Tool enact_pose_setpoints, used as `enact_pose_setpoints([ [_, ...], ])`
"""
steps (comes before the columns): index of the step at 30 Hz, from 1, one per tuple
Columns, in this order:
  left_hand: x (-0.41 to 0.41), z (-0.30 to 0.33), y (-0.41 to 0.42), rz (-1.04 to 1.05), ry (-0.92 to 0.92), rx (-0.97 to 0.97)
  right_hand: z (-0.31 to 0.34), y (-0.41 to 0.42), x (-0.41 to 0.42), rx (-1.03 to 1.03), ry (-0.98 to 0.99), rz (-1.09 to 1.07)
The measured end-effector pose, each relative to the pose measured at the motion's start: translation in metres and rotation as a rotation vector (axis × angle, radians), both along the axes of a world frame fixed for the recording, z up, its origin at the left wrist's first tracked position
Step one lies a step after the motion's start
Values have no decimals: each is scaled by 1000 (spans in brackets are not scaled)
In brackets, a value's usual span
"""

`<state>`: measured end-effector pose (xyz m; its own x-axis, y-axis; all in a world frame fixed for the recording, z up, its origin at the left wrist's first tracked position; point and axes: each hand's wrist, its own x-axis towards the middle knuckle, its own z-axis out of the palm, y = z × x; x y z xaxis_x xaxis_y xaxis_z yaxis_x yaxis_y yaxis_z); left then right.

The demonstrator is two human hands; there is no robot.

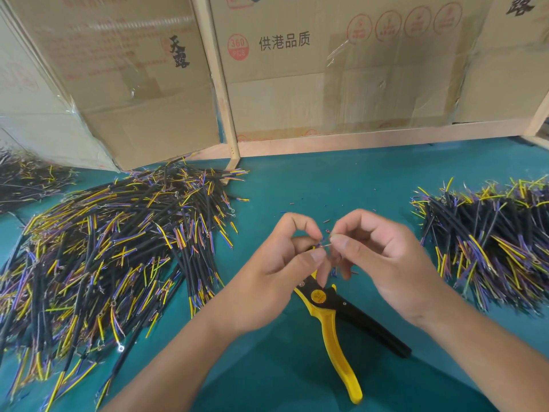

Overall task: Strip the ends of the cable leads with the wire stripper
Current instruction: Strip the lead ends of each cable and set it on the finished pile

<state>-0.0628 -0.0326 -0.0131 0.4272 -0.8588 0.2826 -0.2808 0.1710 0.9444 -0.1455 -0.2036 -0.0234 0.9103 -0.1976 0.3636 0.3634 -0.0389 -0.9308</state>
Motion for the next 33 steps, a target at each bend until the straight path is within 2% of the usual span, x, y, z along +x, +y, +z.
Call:
enact_pose_setpoints([
  [2,2,1,3,14,-59,57,1,-2,0,-16,2,9],
  [6,7,4,9,65,-299,213,0,-5,0,-51,12,5],
  [10,12,5,10,123,-432,236,-2,-5,1,-60,27,-3],
  [18,19,3,12,176,-548,250,0,-8,1,-56,20,-27],
  [22,21,2,12,204,-536,242,1,-9,1,-43,27,-33],
  [26,23,0,13,149,-561,277,2,-11,-1,-51,52,3],
  [33,27,-4,12,68,-714,278,2,-16,-2,-165,143,72],
])
